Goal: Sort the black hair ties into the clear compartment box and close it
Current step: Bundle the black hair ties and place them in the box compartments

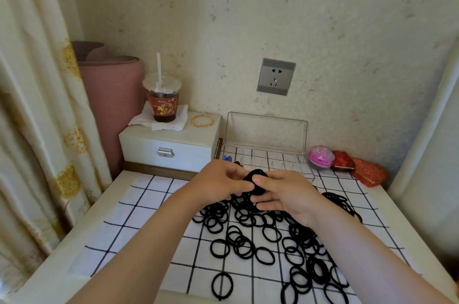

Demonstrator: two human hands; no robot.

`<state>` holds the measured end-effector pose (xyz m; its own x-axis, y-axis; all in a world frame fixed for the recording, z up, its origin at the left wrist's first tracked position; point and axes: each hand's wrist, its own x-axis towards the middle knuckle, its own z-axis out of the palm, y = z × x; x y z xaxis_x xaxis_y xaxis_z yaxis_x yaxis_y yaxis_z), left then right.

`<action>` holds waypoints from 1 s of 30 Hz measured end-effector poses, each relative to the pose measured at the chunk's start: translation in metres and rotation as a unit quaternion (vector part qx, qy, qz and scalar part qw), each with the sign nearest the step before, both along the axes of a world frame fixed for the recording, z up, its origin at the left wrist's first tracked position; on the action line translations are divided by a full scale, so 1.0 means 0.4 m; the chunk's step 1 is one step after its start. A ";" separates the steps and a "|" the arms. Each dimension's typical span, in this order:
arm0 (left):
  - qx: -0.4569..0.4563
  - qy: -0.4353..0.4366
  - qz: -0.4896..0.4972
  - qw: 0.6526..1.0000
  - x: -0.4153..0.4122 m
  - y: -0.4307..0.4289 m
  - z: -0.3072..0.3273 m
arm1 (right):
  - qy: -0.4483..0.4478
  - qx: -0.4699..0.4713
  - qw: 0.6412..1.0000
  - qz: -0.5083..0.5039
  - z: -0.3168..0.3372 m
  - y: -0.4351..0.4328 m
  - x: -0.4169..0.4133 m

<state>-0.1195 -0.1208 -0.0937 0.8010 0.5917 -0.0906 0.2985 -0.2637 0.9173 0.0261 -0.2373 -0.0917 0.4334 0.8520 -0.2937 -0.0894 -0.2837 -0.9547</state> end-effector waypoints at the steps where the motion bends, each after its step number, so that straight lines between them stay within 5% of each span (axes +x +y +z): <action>1: 0.014 0.013 -0.009 1.000 -0.002 0.005 0.001 | -0.025 -0.002 1.000 -0.006 -0.002 -0.002 -0.001; 8: 0.163 0.057 0.078 0.982 -0.001 0.062 -0.028 | -0.140 0.007 0.984 -0.105 0.009 0.067 0.022; 16: 0.223 0.110 0.001 0.969 0.014 0.087 -0.065 | -0.285 -0.033 0.951 -0.115 -0.014 0.301 0.064; 21: 0.240 0.122 -0.026 0.963 -0.007 0.112 -0.063 | -0.481 -0.140 0.865 -0.025 -0.015 0.350 0.066; 30: 0.227 0.108 -0.025 0.968 -0.003 0.113 -0.063 | -0.628 -0.271 0.728 0.050 -0.034 0.396 0.055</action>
